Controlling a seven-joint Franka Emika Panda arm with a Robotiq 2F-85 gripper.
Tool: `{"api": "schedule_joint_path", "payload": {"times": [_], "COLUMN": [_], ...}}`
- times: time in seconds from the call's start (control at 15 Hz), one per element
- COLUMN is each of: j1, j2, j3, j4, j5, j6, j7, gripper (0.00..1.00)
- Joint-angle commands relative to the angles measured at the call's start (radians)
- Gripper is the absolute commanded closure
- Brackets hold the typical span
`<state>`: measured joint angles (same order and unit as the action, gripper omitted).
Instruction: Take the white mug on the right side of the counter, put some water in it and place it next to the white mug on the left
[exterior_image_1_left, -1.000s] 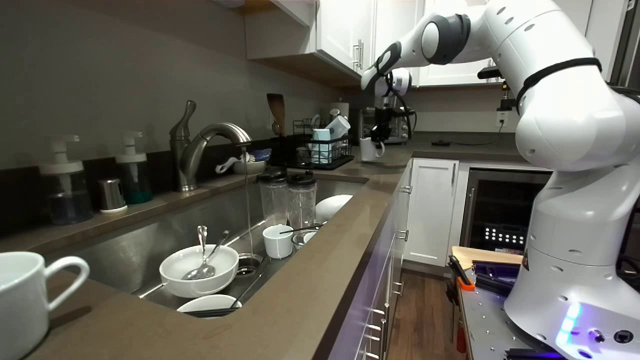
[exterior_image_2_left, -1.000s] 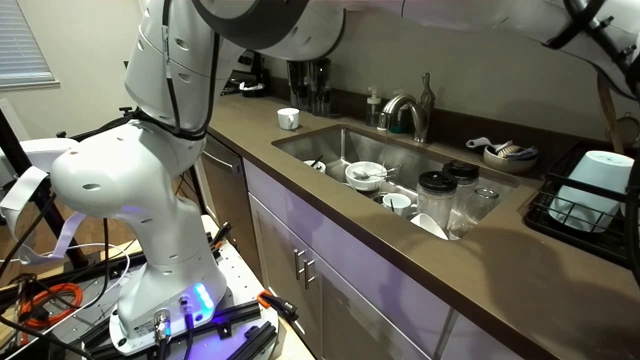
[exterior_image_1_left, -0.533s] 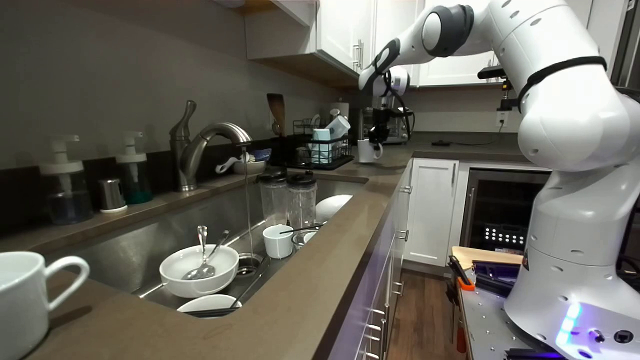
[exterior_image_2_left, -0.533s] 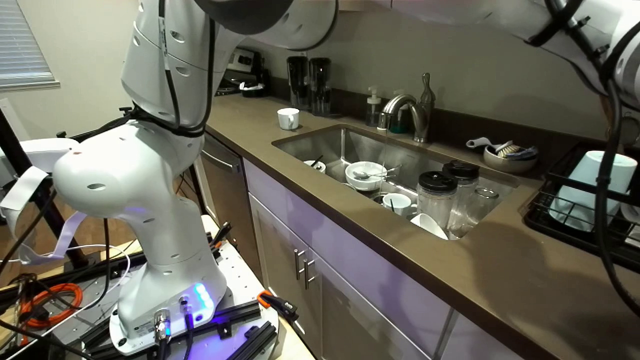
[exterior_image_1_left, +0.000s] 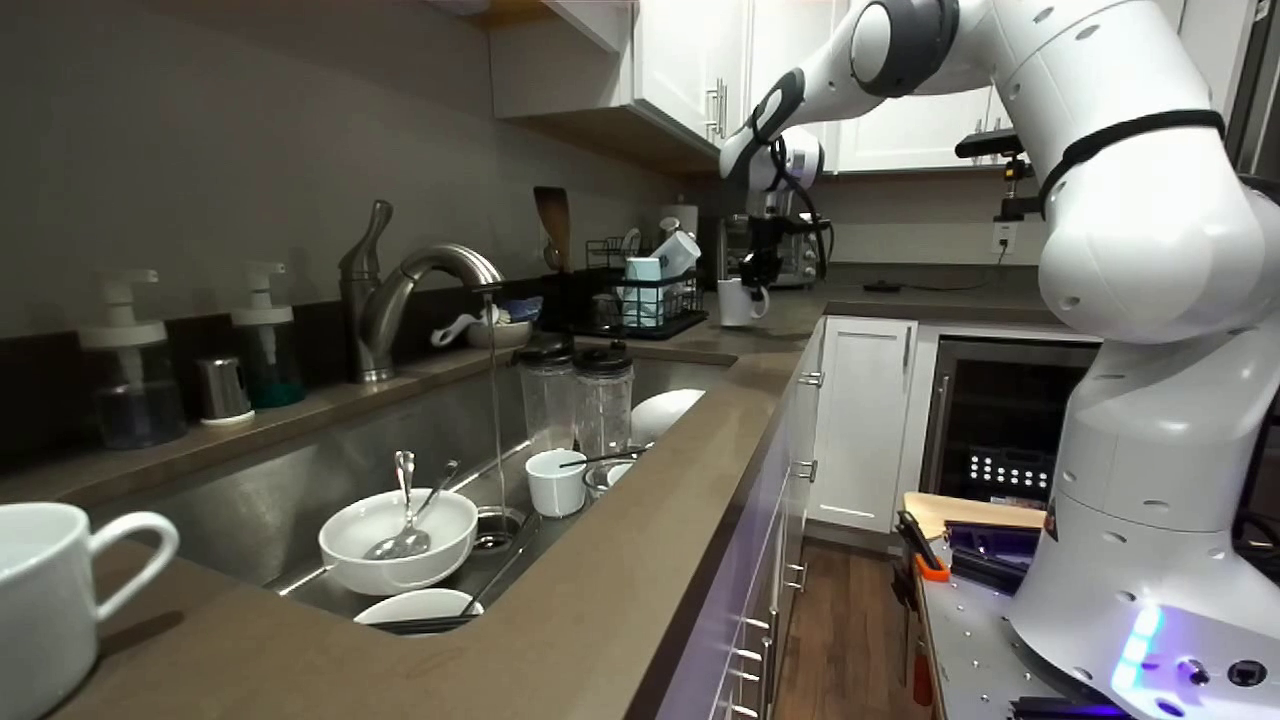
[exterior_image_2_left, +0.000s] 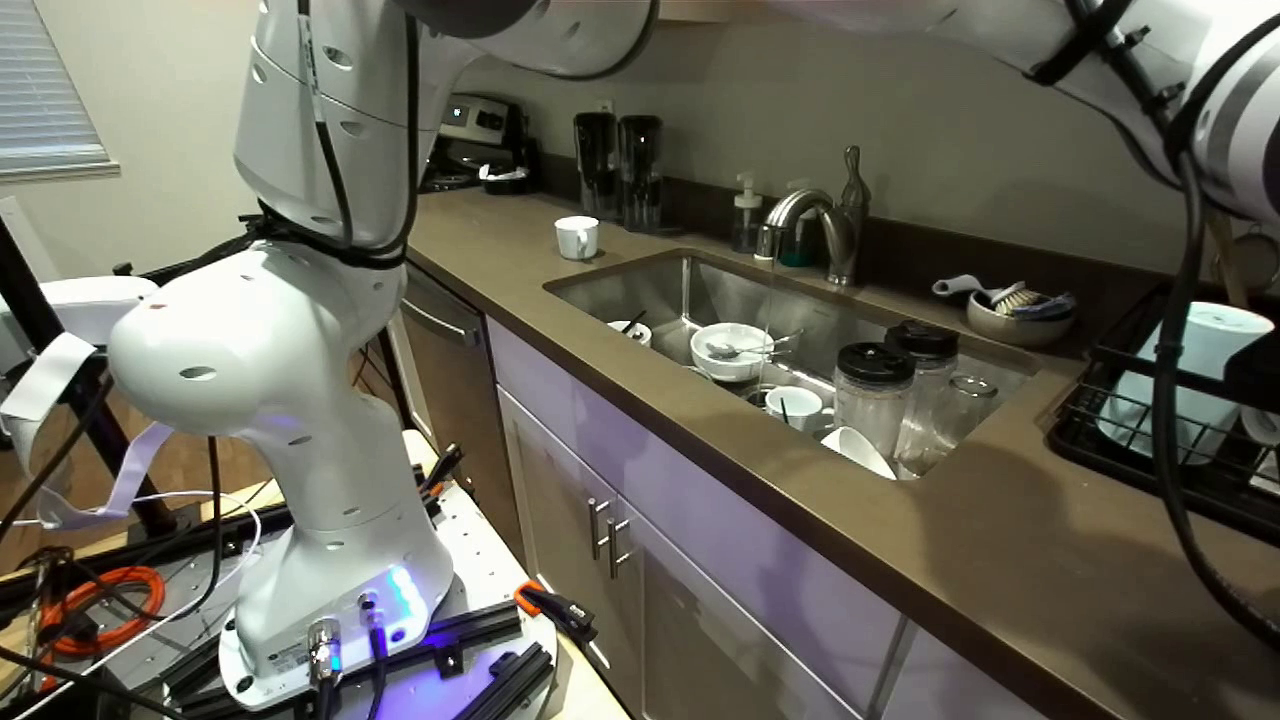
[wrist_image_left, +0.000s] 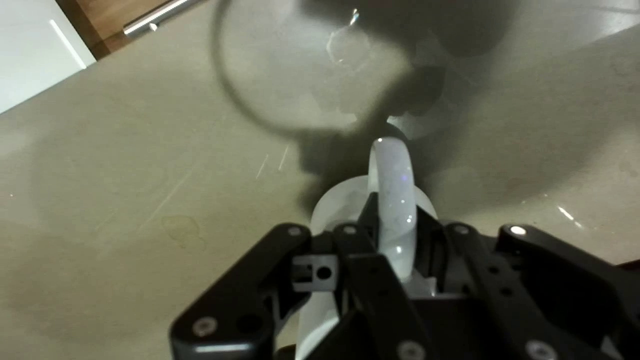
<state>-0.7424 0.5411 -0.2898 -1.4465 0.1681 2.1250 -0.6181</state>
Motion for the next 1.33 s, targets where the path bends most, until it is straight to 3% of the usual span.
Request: {"api": "schedule_joint_path", "payload": {"times": [0.0,1.27], "j1": [-0.023,-0.022], "j2": [-0.014,-0.07], "j3": [0.036,0.065], "j4": [-0.013,-0.02], "j5": [-0.021,-0.049], "j6": [0.004,-0.009], "j7": [0.012,-0.017], "gripper": [0.94,0.94]}}
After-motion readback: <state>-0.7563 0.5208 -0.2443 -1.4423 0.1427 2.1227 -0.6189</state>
